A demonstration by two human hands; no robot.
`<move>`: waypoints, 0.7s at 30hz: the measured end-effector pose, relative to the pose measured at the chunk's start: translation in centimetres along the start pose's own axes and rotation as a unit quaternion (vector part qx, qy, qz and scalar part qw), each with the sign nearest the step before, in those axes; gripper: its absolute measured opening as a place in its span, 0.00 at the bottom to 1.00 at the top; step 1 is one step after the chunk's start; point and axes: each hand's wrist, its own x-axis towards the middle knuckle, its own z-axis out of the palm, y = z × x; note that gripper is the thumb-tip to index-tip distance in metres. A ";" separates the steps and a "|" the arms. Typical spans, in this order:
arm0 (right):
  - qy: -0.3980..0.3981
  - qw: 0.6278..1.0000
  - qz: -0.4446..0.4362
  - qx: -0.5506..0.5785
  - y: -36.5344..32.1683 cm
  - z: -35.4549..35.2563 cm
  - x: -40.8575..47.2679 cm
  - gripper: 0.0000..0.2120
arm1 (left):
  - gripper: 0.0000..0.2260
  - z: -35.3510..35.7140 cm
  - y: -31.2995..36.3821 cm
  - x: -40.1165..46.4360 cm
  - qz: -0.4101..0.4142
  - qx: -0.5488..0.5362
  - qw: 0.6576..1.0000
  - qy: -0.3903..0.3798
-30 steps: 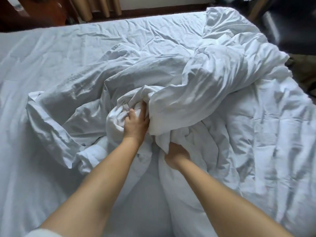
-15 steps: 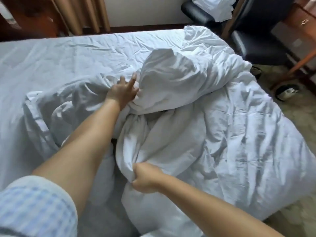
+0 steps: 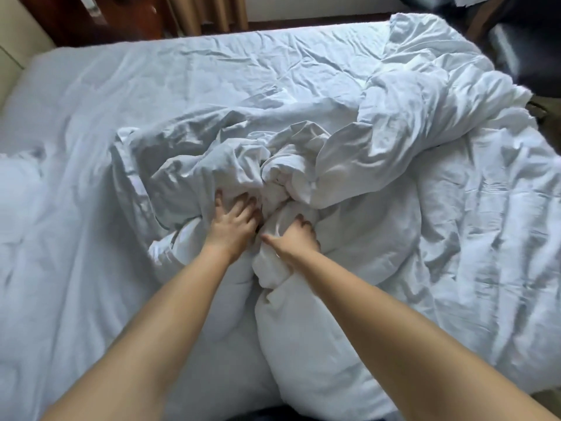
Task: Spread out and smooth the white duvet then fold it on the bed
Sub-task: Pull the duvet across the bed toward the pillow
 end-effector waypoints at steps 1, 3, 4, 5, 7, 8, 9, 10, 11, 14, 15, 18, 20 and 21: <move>-0.005 1.000 0.005 0.019 -0.1 0.4 0.4 0.51 | 0.24 0.9 0.0 -0.4 -0.036 -0.010 0.999 -0.007; -0.020 0.999 0.010 0.033 -0.2 1.0 1.3 0.56 | 0.30 2.0 -0.3 -1.0 -0.069 -0.012 0.996 -0.052; -0.026 0.999 0.015 0.030 -0.1 1.0 1.7 0.57 | 0.32 2.2 -0.4 -1.2 -0.081 -0.015 0.995 -0.062; -0.033 0.999 0.025 0.030 -0.1 1.4 2.3 0.57 | 0.34 2.6 -0.6 -1.3 -0.086 -0.018 0.994 -0.069; -0.028 0.998 0.050 0.035 -0.1 1.8 3.3 0.51 | 0.37 3.1 -0.9 -1.3 -0.085 -0.021 0.993 -0.079; -0.022 0.998 0.052 0.029 -0.2 2.2 3.6 0.46 | 0.38 3.5 -0.9 -1.4 -0.081 -0.016 0.993 -0.086; -0.016 0.999 0.048 0.020 -0.3 2.4 3.6 0.41 | 0.40 3.8 -0.9 -1.5 -0.078 -0.009 0.993 -0.093; -0.006 0.999 0.043 0.011 -0.2 2.6 3.4 0.36 | 0.41 4.1 -0.7 -1.7 -0.074 -0.002 0.992 -0.099; 0.011 0.999 0.039 -0.001 0.0 2.7 2.9 0.32 | 0.41 4.2 -0.6 -2.0 -0.071 0.000 0.992 -0.101; 0.059 0.998 0.025 -0.023 1.2 2.4 0.7 0.21 | 0.41 4.2 0.0 -2.7 -0.073 -0.007 0.993 -0.097; 0.067 0.997 0.019 -0.027 1.5 2.0 0.0 0.19 | 0.40 3.9 0.4 -2.9 -0.086 -0.016 0.991 -0.098; 0.075 0.996 -0.006 -0.039 1.2 0.1 -1.9 0.16 | 0.38 2.1 2.3 -3.6 -0.122 -0.051 0.985 -0.111; 0.072 0.996 -0.024 -0.051 0.6 -1.4 -3.2 0.15 | 0.36 0.8 3.7 -4.0 -0.132 -0.071 0.982 -0.112; 0.069 0.996 -0.031 -0.056 0.4 -2.2 -3.8 0.15 | 0.34 0.2 4.2 -4.2 -0.140 -0.079 0.981 -0.107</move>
